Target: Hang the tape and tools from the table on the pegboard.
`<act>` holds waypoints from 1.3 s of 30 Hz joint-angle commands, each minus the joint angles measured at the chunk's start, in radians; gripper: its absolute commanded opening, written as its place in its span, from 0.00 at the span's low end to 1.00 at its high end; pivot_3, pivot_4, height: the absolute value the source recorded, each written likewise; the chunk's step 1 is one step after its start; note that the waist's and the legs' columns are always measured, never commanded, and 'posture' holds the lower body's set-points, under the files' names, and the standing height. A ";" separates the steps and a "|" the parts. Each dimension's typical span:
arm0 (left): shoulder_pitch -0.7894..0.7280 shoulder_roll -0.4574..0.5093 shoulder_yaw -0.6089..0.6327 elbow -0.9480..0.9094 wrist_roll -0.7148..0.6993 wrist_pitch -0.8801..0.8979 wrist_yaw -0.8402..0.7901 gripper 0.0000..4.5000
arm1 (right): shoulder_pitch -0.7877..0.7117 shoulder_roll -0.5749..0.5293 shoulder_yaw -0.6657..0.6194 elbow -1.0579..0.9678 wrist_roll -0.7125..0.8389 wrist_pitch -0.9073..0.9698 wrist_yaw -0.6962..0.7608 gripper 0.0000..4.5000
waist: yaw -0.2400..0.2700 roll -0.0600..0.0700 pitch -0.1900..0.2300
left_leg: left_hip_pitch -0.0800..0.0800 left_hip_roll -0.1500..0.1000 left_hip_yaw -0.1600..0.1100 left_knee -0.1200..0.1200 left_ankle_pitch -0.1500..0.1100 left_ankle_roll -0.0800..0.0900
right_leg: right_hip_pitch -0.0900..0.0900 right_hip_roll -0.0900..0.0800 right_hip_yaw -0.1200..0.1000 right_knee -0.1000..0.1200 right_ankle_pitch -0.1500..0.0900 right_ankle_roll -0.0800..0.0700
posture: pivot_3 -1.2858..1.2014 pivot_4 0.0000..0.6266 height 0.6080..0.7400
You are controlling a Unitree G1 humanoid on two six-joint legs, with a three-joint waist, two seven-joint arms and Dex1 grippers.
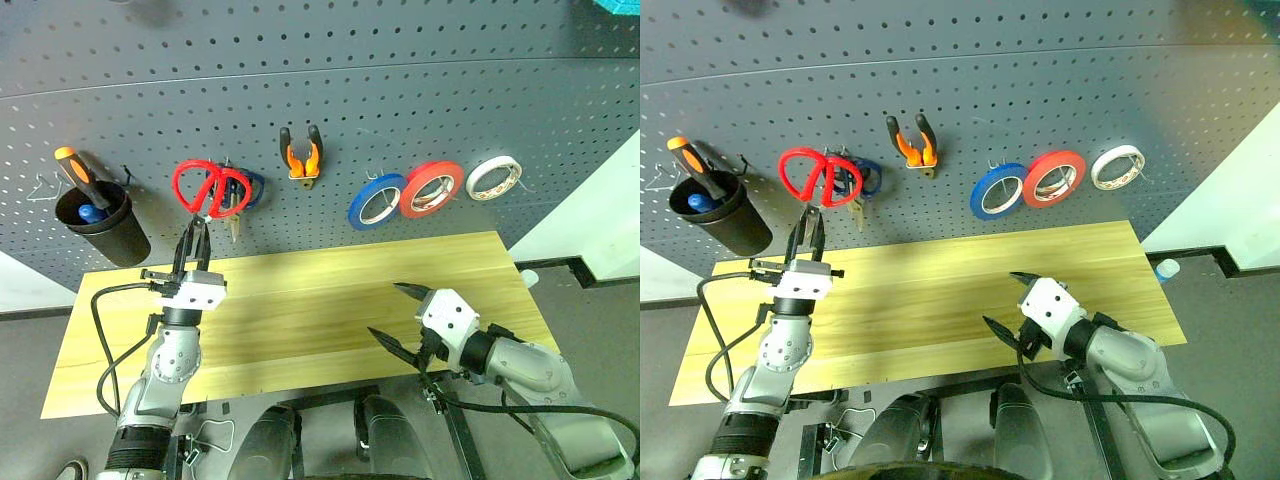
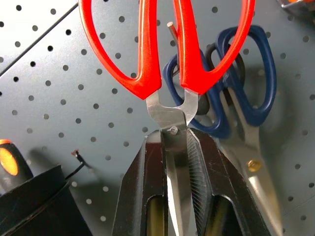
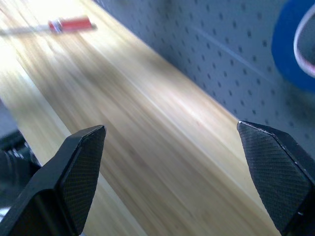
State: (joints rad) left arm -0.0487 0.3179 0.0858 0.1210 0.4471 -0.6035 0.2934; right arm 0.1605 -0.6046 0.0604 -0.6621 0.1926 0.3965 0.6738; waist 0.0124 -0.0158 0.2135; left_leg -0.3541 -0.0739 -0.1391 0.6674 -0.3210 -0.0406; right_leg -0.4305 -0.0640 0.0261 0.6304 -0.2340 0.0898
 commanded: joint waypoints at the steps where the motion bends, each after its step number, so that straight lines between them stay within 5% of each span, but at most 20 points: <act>1: -0.008 0.006 0.012 0.001 -0.012 -0.005 0.011 0.05 | 0.001 0.018 -0.064 -0.113 0.117 -0.020 0.021 1.00 | 0.000 0.000 0.000 | 0.000 0.000 0.000 0.000 0.000 0.000 | 0.000 0.000 0.000 0.000 0.000 0.000 | 0.52 0.29 0.90; 12: -0.020 0.000 0.003 0.010 -0.015 0.005 0.003 0.05 | -0.066 0.017 -0.147 -0.215 0.309 0.035 -0.010 1.00 | 0.001 0.000 0.000 | 0.000 0.000 0.000 0.000 0.000 0.000 | 0.000 0.000 0.000 0.000 0.000 0.000 | 0.51 0.29 0.90; 39: 0.026 -0.010 -0.031 -0.108 -0.057 -0.045 -0.066 0.05 | -0.027 -0.009 -0.128 -0.173 0.273 0.028 -0.047 1.00 | -0.001 0.000 0.000 | 0.000 0.000 0.000 0.000 0.000 0.000 | 0.000 -0.001 0.000 0.000 0.000 0.000 | 0.51 0.30 0.90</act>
State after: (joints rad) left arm -0.0400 0.3063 0.0574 0.0436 0.4045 -0.6374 0.2365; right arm 0.1330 -0.6092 -0.0640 -0.8183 0.4693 0.4495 0.6248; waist 0.0114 -0.0162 0.2132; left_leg -0.3541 -0.0739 -0.1390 0.6674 -0.3212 -0.0404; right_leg -0.4305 -0.0646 0.0263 0.6303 -0.2339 0.0898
